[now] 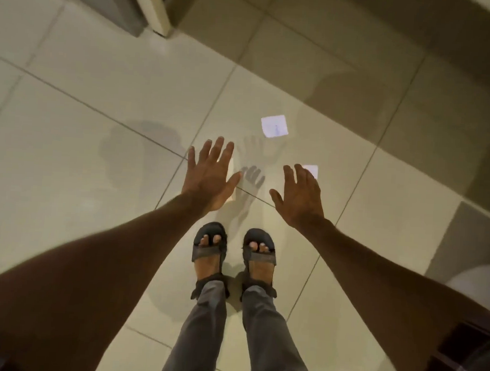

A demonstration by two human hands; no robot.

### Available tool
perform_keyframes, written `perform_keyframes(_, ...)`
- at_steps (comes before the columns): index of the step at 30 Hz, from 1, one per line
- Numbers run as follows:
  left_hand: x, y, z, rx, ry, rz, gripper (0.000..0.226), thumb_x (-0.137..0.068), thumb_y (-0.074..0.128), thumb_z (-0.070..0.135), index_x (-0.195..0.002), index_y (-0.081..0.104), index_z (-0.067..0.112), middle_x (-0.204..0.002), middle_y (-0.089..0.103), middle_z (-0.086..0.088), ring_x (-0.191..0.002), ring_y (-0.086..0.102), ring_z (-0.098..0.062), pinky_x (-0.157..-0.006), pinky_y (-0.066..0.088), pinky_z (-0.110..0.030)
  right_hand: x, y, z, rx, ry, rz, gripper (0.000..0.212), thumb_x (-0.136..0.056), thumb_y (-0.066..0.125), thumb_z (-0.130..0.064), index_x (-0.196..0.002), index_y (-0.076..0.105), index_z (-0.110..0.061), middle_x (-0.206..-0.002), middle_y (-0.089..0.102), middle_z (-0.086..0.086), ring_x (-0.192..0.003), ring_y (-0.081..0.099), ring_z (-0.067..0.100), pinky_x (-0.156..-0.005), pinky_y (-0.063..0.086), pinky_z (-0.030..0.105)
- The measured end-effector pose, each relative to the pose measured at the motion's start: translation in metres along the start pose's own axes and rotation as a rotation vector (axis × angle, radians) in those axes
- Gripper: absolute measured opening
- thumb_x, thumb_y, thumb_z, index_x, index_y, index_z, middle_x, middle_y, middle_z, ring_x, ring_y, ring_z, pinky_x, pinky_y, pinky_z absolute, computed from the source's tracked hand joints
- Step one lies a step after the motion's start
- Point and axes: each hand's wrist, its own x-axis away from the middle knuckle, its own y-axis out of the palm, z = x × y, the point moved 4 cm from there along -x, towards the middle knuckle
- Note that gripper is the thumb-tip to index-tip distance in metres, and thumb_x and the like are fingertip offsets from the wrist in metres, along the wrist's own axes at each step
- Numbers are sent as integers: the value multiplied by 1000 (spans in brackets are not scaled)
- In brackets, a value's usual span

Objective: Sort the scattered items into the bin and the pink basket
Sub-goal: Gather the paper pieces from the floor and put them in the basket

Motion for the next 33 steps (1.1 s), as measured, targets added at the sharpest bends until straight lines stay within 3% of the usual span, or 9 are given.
perform_keyframes(11,-114,138,24,-22,115,-46,67,-99,33,49,-153,14,13,-162,9,-10,-150,5,-30,-120,4,-52,-77,126,107,-280,362,15,62,-93,57,-31,-143,30,-7,-143,35,19,-130,35,36,-101,41,46)
perform_keyframes(18,-159,206,20,-24,141,-54,69,-98,36,48,-153,12,14,-162,11,-8,-150,8,-29,-120,6,-51,-142,173,152,-424,518,21,58,-90,59,-20,-137,32,-1,-134,40,20,-126,38,36,-99,37,40)
perform_keyframes(22,-177,226,12,-46,162,-37,68,-98,38,47,-152,16,12,-160,17,-11,-148,15,-31,-119,11,-53,-173,190,166,-442,574,85,52,-92,59,-18,-133,34,1,-132,41,20,-123,41,35,-97,39,39)
perform_keyframes(25,-189,231,7,-72,182,-20,66,-98,39,45,-151,19,10,-159,19,-13,-147,18,-33,-118,15,-54,-190,200,174,-295,581,90,60,-93,60,-27,-135,32,4,-132,41,19,-122,41,34,-101,35,38)
perform_keyframes(27,-197,230,6,-87,199,-13,65,-98,40,44,-149,20,8,-158,20,-14,-146,19,-35,-117,16,-55,-197,203,177,-234,589,95,62,-92,60,-33,-134,33,4,-131,40,20,-120,40,35,-95,35,36)
perform_keyframes(30,-204,228,6,-89,191,-8,65,-98,42,43,-149,22,8,-158,21,-14,-145,20,-34,-117,18,-55,-201,206,181,-416,688,97,65,-87,69,-30,-134,33,-3,-133,38,19,-120,41,37,-85,39,35)
perform_keyframes(33,-206,223,10,-23,189,14,65,-96,46,41,-148,26,8,-156,25,-13,-144,23,-31,-117,20,-51,-199,202,179,-426,748,72,63,-85,71,-29,-132,35,-8,-132,39,19,-122,41,37,-94,42,45)
